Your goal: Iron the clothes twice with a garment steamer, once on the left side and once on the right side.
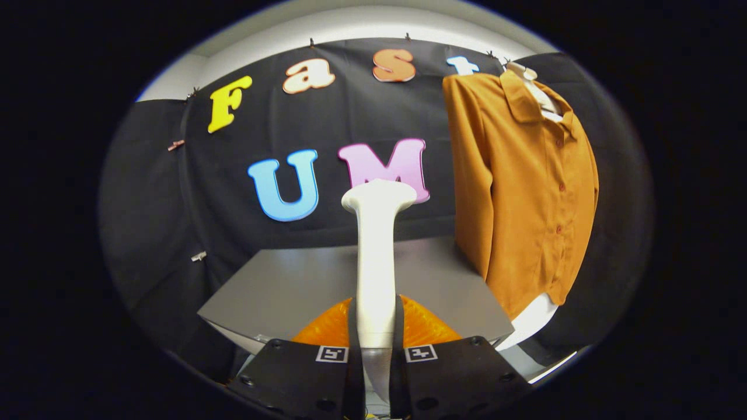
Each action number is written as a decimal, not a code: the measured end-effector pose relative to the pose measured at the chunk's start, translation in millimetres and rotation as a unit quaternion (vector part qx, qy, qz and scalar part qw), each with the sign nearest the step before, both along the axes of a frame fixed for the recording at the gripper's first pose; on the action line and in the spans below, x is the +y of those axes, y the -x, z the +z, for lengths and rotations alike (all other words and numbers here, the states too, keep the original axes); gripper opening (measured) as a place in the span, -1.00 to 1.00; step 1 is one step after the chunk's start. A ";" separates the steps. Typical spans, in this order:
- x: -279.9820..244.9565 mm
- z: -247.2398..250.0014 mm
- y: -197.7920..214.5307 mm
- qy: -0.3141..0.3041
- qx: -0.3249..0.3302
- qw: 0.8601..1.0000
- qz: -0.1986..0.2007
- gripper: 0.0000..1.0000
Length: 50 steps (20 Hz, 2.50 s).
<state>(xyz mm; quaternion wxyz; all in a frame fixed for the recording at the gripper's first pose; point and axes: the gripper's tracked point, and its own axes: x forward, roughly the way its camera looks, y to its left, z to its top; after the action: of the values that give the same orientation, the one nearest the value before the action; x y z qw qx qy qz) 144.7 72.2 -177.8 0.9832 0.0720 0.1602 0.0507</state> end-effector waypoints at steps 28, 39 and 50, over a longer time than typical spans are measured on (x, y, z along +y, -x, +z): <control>-224.9 55.4 0.5 0.025 -0.173 0.982 -0.076 -0.61; -230.5 -10.8 -21.0 0.030 -0.123 0.989 -0.069 -0.60; -236.2 -95.6 3.4 0.014 -0.033 0.996 -0.077 -0.60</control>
<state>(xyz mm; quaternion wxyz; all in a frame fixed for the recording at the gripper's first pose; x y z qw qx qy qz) 141.4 -164.0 -273.4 0.9898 0.0687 0.1220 -0.0247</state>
